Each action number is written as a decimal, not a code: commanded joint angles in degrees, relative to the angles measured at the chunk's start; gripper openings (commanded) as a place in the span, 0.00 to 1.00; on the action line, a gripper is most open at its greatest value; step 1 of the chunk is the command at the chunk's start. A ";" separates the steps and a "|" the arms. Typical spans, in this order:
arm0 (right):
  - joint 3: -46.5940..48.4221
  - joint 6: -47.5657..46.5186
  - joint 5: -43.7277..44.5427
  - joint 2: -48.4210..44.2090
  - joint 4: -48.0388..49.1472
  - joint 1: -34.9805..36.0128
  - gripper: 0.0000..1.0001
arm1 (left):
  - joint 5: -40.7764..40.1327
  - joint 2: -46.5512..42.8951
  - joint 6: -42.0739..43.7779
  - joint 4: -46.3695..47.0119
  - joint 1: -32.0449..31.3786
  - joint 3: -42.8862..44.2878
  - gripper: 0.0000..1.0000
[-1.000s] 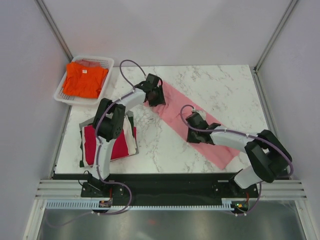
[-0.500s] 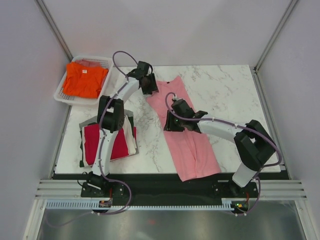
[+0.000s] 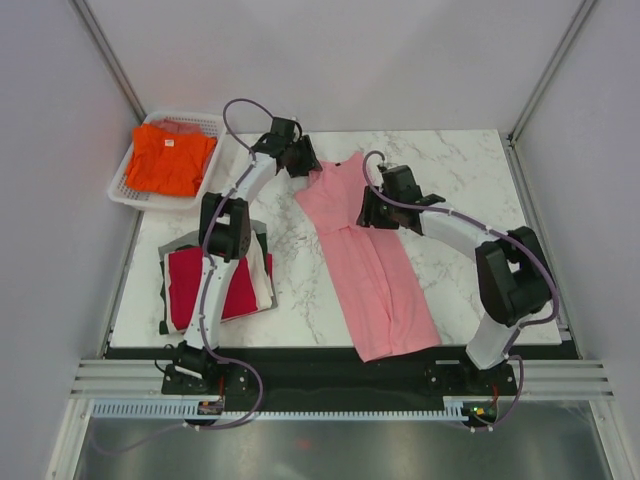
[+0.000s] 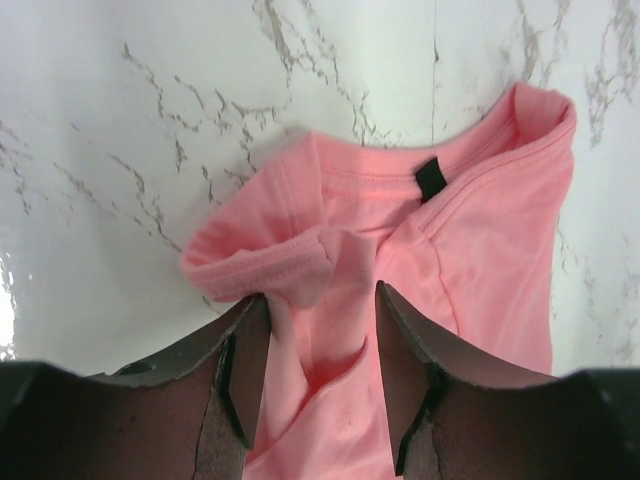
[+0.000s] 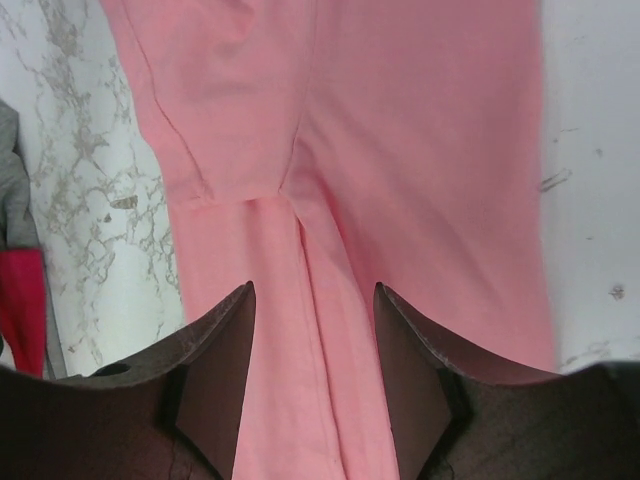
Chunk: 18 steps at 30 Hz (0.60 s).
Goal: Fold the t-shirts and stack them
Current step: Fold the tshirt
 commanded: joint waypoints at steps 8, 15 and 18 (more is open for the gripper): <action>1.84 -1.23 -4.65 7.50 1.08 1.46 0.62 | 4.12 0.96 -3.44 7.00 2.84 2.86 0.53; -0.01 -0.44 -10.79 5.40 2.84 5.50 0.61 | 5.09 1.84 -4.94 8.31 3.19 3.03 0.52; -1.50 0.17 -11.42 1.45 2.93 5.24 0.62 | 5.27 1.23 -4.85 8.40 3.19 2.94 0.53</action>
